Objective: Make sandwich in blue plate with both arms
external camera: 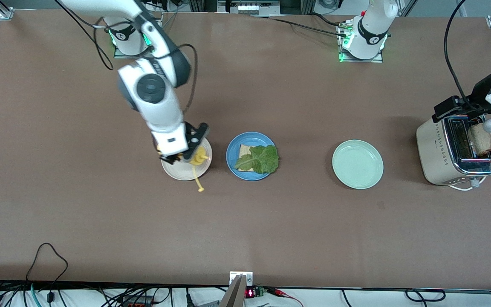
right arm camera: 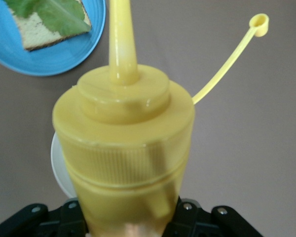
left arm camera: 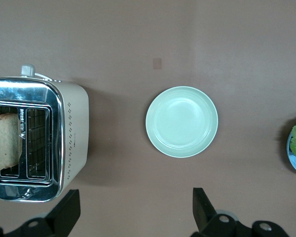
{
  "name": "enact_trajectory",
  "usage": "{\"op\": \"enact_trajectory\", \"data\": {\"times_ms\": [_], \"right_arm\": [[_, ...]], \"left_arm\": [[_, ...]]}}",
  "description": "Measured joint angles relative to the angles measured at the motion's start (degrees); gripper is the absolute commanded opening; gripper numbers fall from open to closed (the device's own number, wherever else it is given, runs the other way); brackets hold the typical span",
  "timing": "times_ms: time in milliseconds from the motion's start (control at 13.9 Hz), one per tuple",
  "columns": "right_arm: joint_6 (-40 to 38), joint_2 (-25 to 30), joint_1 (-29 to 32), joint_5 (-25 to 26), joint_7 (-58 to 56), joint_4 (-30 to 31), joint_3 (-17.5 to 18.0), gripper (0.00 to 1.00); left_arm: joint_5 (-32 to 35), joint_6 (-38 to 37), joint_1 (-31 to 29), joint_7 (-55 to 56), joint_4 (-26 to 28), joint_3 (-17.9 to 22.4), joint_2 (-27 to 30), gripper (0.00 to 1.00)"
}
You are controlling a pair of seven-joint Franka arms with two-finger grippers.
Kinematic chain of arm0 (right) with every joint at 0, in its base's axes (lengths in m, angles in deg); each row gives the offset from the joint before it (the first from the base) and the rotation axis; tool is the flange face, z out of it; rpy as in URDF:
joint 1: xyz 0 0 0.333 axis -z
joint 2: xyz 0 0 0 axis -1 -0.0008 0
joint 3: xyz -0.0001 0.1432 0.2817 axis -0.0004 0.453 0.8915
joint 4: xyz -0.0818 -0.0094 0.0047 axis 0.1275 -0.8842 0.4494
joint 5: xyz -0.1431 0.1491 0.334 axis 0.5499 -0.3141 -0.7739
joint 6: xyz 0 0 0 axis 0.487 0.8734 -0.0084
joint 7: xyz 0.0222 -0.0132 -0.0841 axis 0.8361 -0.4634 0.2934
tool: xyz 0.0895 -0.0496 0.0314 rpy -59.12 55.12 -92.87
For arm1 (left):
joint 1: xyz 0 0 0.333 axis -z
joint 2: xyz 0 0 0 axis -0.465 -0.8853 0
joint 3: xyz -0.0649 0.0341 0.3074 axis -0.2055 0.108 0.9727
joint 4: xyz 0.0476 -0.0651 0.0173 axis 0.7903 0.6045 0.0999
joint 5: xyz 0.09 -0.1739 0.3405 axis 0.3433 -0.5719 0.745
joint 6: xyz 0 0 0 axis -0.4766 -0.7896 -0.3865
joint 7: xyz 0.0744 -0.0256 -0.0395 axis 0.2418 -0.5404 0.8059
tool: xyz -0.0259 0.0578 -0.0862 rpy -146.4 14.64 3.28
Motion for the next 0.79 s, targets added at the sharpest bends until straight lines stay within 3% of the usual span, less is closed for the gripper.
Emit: {"op": "enact_trajectory", "data": {"times_ms": [216, 794], "right_arm": [[-0.4, 5.8, 15.3, -9.1, -14.4, 5.2, 8.2, 0.00], [-5.3, 8.1, 34.7, -31.7, -56.6, 9.7, 9.1, 0.00]], "left_arm": [[0.0, 0.1, -2.5, 0.0, -0.1, 0.2, -2.3, 1.00], [0.1, 0.7, -15.0, -11.4, -3.8, 0.7, -11.1, 1.00]]}}
